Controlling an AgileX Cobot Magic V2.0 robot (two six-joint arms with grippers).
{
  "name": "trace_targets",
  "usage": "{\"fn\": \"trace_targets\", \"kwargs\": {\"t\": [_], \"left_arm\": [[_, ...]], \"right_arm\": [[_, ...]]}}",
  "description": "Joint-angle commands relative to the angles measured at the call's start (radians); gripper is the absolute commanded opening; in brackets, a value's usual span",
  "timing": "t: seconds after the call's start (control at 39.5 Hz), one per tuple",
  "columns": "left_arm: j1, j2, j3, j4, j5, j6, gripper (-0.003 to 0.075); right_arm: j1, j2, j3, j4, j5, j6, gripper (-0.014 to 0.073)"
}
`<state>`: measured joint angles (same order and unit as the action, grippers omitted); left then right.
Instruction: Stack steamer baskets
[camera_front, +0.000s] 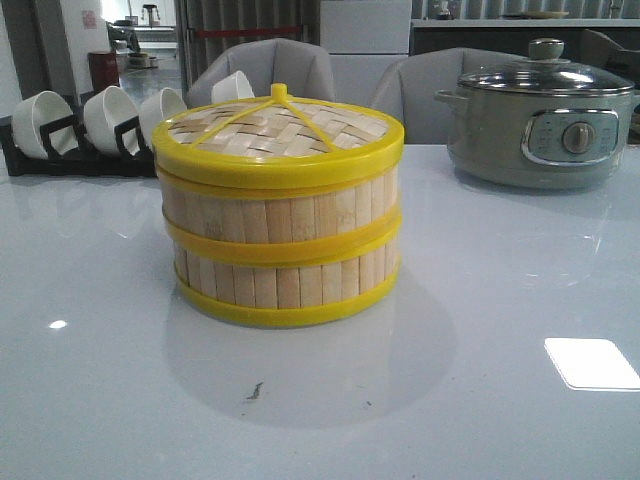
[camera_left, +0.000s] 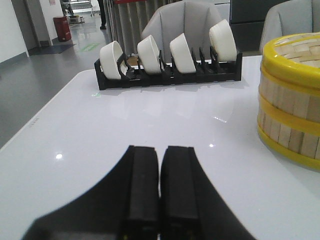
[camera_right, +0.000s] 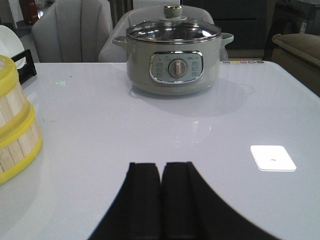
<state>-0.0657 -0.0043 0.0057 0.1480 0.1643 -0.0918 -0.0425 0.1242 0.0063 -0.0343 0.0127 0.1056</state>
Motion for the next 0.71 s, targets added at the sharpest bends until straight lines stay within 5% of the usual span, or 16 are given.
{"fn": "trace_targets", "kwargs": {"t": [0.0,0.15,0.68], "left_arm": [[0.001,-0.012,0.002,0.002,-0.084,-0.002,0.0087],[0.001,-0.012,0.002,0.002,-0.084,-0.002,0.0087],[0.001,-0.012,0.002,0.002,-0.084,-0.002,0.0087]], "right_arm": [[-0.008,-0.058,0.010,-0.005,-0.062,-0.001,0.0056],[-0.008,-0.160,0.009,-0.005,0.038,-0.001,0.0056],[-0.008,-0.155,0.010,0.012,-0.005,-0.001,0.0056]]}}
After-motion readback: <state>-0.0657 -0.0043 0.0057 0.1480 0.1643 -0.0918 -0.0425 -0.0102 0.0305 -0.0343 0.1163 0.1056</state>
